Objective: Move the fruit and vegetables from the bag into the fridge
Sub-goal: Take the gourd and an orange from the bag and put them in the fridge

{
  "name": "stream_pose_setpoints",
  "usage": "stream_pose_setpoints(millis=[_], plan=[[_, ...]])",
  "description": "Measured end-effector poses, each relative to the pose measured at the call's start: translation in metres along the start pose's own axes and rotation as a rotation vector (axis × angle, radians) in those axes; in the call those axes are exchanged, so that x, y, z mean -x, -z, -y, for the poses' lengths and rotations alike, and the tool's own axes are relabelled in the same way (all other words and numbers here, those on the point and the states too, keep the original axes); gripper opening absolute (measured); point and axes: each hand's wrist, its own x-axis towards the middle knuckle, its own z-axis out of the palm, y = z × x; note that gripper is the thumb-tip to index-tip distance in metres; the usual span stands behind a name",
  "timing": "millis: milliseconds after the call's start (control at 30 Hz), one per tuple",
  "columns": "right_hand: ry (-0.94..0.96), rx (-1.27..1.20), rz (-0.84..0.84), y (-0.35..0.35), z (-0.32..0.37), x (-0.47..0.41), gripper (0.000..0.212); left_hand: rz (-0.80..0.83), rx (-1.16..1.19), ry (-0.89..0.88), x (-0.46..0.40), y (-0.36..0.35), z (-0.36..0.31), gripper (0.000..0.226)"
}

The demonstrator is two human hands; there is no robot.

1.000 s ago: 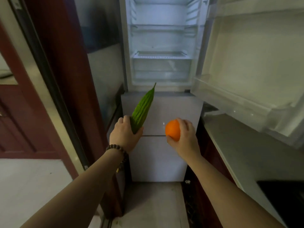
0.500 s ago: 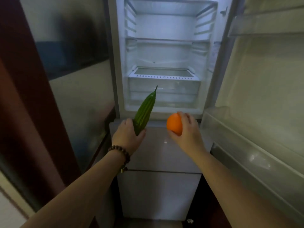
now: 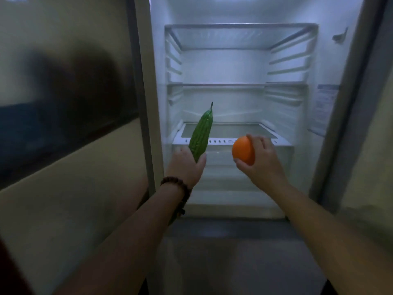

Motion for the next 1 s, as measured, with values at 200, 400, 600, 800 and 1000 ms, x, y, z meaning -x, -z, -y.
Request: stream_pose_setpoints(millis=[200, 400, 600, 800, 1000], plan=[[-0.014, 0.044, -0.072, -0.02, -0.021, -0.064, 0.076, 0.158, -0.018, 0.055, -0.094, -0.014, -0.024, 0.035], [-0.045, 0.052, -0.038, -0.03, -0.054, -0.112, 0.078, 0.213, -0.036, 0.055, -0.174, -0.043, -0.029, 0.057], [-0.011, 0.051, 0.009, -0.045, -0.068, -0.156, 0.075, 0.2, -0.126, 0.091, -0.236, -0.055, -0.017, 0.055], [0.097, 0.032, 0.018, -0.055, -0.078, -0.173, 0.074, 0.453, -0.255, 0.143, -0.251, -0.061, -0.011, 0.048], [0.156, -0.013, 0.03, -0.064, -0.079, -0.176, 0.072, 0.346, -0.296, 0.018, -0.219, -0.031, -0.017, 0.069]])
